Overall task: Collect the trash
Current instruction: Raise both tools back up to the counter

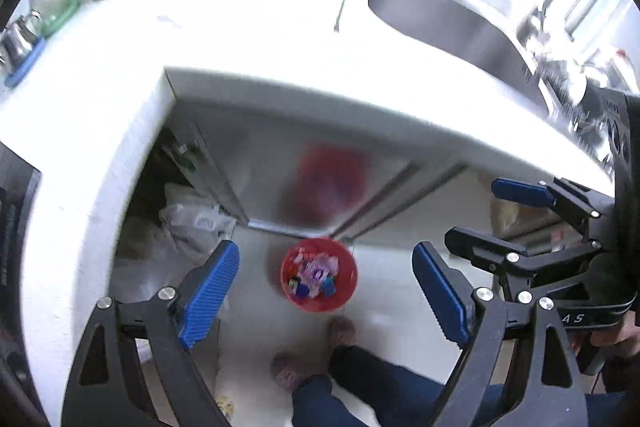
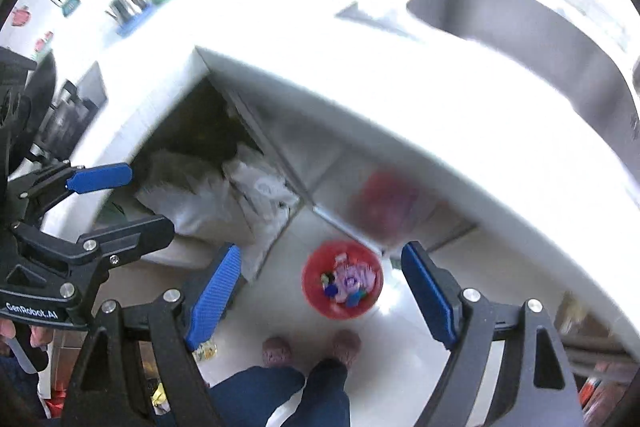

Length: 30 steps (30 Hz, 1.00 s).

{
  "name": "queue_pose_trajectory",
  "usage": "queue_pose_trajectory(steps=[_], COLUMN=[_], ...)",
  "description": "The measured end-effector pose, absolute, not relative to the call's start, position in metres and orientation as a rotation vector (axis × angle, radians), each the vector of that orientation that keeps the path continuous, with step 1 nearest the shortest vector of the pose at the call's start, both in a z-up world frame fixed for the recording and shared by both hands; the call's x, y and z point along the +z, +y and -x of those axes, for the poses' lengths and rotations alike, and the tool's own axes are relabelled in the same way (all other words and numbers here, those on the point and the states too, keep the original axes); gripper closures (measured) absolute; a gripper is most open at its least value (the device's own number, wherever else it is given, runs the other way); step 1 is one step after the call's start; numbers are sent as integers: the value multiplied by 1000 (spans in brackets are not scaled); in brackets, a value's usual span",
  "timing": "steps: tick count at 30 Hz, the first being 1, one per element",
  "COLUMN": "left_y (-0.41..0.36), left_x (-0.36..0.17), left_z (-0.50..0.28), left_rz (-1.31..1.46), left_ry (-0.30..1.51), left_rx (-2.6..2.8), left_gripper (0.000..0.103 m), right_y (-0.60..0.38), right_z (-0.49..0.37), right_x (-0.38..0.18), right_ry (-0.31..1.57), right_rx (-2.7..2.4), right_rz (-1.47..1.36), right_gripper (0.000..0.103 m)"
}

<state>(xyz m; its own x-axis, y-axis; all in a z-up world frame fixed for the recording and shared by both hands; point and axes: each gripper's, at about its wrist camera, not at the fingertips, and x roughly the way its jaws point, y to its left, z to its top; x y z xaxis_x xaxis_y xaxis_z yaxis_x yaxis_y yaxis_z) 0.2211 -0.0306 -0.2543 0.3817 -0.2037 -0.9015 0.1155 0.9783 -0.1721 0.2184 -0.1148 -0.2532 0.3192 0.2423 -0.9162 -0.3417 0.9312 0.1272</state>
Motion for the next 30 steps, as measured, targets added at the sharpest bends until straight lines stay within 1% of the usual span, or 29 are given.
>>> queue_pose_trajectory(steps=[4,5,6,8,10,14,19,25,30], left_y=[-23,-19,-15,-4,6,29,61,99,131], left_x=[-218,-211,-201,-187,-175,-165,-161,-160,-180], left_z=[-234,-237,-240,-252,-262,-284,-320,-385,-430], left_rz=[93,93,94,103,107,109,95,55,44], left_ry=[1105,1092,1078,1056,1035,1012,1009,1029,1073], left_rx=[-173,-168,-161,-145,-121,-80,-36,-45,-58], left_gripper=[15,13,9,0,0,0,0,0,0], right_y=[-109,-107,-106,-105,-102,-83,-69,-44,-14], right_z=[-229,-234,-238,-248,-257,-278,-311,-366,-420], right_x=[-216,-208,-203,-194,-185,-178,-175,-170,-181], right_ry=[1126,1103,1086,1057,1052,1034,1056,1083,1120], right_rx=[402,412,418,422,433,431,426,403,422], right_rz=[87,86,81,68,56,53,21,37,75], right_gripper=[21,20,17,6,2,2,2,2,2])
